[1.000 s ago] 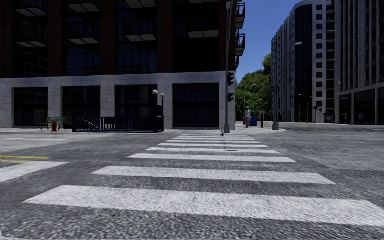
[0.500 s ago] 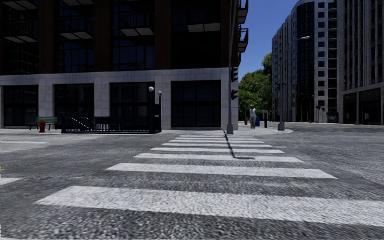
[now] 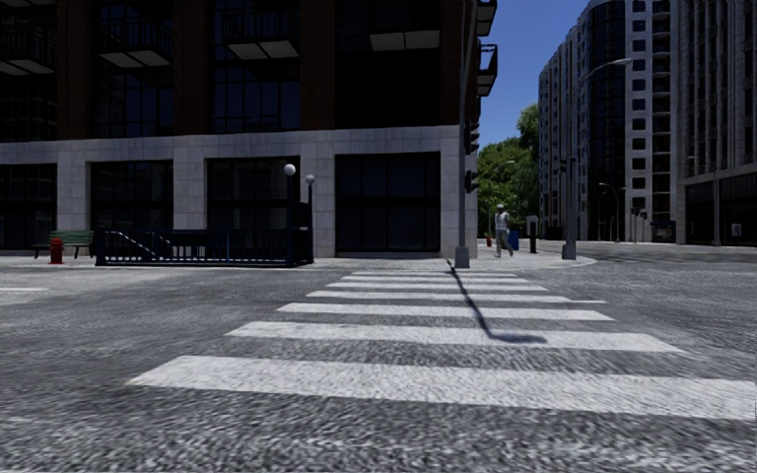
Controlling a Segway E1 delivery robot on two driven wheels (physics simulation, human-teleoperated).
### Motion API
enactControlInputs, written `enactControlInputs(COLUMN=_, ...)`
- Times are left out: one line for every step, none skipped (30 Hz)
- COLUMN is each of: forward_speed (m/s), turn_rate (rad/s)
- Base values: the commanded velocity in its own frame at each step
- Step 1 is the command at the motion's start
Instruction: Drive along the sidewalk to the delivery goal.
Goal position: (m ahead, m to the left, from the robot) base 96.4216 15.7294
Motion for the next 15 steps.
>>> enactControlInputs(forward_speed=2.00, turn_rate=0.00)
enactControlInputs(forward_speed=2.00, turn_rate=0.00)
enactControlInputs(forward_speed=2.00, turn_rate=0.00)
enactControlInputs(forward_speed=2.00, turn_rate=0.00)
enactControlInputs(forward_speed=2.00, turn_rate=0.00)
enactControlInputs(forward_speed=2.00, turn_rate=0.00)
enactControlInputs(forward_speed=2.00, turn_rate=0.00)
enactControlInputs(forward_speed=2.00, turn_rate=0.00)
enactControlInputs(forward_speed=2.00, turn_rate=0.00)
enactControlInputs(forward_speed=2.00, turn_rate=0.00)
enactControlInputs(forward_speed=2.00, turn_rate=0.00)
enactControlInputs(forward_speed=2.00, turn_rate=0.00)
enactControlInputs(forward_speed=2.00, turn_rate=0.00)
enactControlInputs(forward_speed=2.00, turn_rate=0.00)
enactControlInputs(forward_speed=1.95, turn_rate=0.00)
